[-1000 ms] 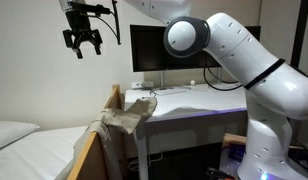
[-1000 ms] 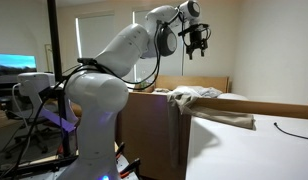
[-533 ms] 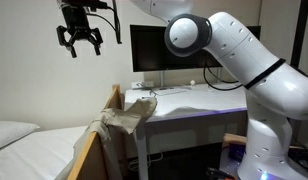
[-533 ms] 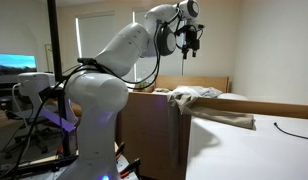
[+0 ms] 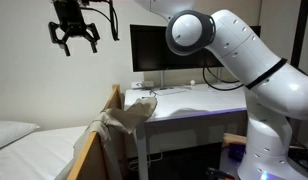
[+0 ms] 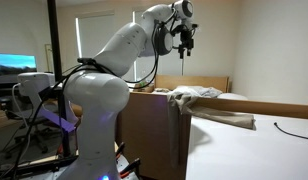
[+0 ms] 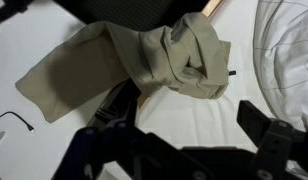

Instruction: Take the trousers off of the table and put it on the bed

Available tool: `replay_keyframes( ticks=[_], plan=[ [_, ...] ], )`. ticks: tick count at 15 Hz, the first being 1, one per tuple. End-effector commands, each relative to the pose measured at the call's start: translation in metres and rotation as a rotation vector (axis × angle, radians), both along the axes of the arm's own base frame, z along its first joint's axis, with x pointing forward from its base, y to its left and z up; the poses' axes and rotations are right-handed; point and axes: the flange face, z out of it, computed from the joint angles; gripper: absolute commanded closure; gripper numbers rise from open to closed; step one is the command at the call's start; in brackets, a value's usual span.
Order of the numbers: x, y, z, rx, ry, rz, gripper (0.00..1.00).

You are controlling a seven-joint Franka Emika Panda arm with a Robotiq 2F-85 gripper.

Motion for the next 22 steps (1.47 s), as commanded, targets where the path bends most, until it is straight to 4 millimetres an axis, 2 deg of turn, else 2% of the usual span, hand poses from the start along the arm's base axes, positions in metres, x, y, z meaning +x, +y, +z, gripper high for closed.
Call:
replay_keyframes(
  ticks=[1,4,7,11,13,18,20,22],
  plan=[
    [0.004,-0.001,-0.005,-0.024,-0.004,0.0,0.0],
    [0.014,-0.02,-0.026,-0.035,0.066,-0.04,0.0],
    [0.014,-0.041,-0.026,-0.049,0.095,-0.109,0.0],
    [-0.004,-0.062,0.004,-0.08,0.086,-0.237,0.0],
    [-0.022,-0.067,0.027,-0.11,0.072,-0.295,0.0],
    [-0.084,-0.082,0.096,-0.217,0.009,-0.436,0.0],
    [-0.106,-0.089,0.116,-0.24,0.003,-0.488,0.0],
    [-0.122,-0.097,0.127,-0.236,0.024,-0.526,0.0]
  ],
)
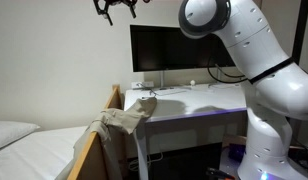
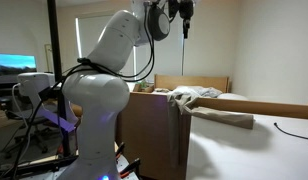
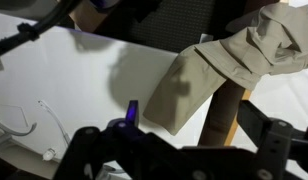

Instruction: Take the trousers off of the table and put it on the bed

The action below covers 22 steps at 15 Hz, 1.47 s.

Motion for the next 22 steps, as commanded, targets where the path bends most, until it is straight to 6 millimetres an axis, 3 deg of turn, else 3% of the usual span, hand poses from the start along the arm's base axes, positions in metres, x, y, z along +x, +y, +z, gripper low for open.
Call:
replay_keyframes(
  ticks=[1,4,13,15,22],
  plan=[
    [-0.027,-0.014,0.019,0.009,0.021,-0.092,0.0],
    [-0.028,-0.029,0.021,0.103,0.043,-0.134,0.0],
    [0.008,-0.056,0.006,0.498,0.16,-0.339,0.0],
    [0.02,-0.058,-0.004,0.507,0.18,-0.396,0.0],
    [0.071,-0.059,-0.068,0.462,0.239,-0.5,0.0]
  ],
)
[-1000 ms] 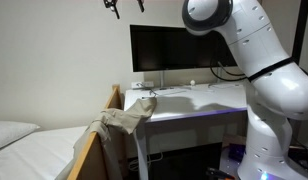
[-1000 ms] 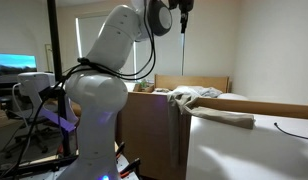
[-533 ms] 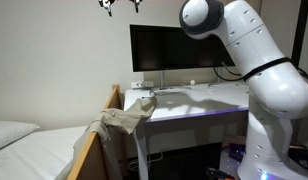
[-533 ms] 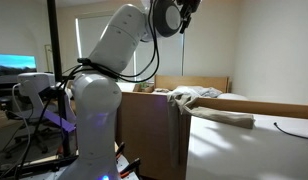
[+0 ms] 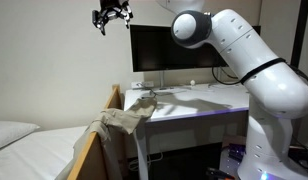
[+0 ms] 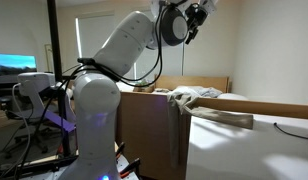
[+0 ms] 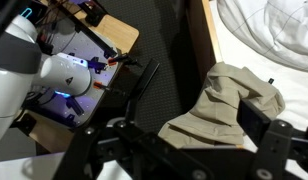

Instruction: Take the trousers off of the table and put it on the bed

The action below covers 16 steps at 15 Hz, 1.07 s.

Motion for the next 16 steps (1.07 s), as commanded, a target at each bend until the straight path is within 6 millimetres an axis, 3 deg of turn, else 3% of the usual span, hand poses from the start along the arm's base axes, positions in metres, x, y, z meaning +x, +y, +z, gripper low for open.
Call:
replay_keyframes(
  ticks=[1,9,13,16],
  plan=[
    [0.021,0.002,-0.026,0.004,0.038,-0.061,0.0],
    [0.061,0.007,-0.084,-0.01,0.057,-0.078,0.0],
    [0.088,0.015,-0.087,-0.097,-0.155,-0.067,0.0],
    [0.096,0.03,-0.083,-0.18,-0.265,-0.022,0.0]
  ],
)
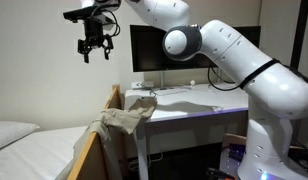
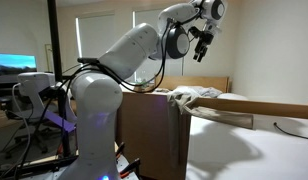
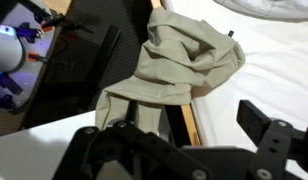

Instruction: Take the trousers off of the table and put it on the bed

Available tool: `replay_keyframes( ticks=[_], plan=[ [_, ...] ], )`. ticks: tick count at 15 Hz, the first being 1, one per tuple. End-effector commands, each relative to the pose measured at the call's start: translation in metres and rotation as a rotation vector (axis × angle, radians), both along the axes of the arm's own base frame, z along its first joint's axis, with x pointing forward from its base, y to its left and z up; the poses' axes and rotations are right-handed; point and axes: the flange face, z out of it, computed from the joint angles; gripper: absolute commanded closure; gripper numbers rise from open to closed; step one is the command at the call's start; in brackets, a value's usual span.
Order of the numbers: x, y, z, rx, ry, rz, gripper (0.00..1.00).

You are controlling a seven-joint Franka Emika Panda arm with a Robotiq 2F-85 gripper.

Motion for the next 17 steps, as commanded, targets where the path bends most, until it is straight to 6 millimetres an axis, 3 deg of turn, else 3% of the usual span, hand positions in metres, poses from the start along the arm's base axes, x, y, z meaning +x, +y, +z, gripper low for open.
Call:
replay_keyframes(
  ticks=[1,7,17],
  plan=[
    [0.003,0.015,0.009,-0.089,-0.1,0.063,0.0],
    [0.0,0.037,0.007,-0.137,-0.114,0.102,0.0],
    [0.001,0.036,0.001,-0.124,-0.083,0.076,0.0]
  ],
)
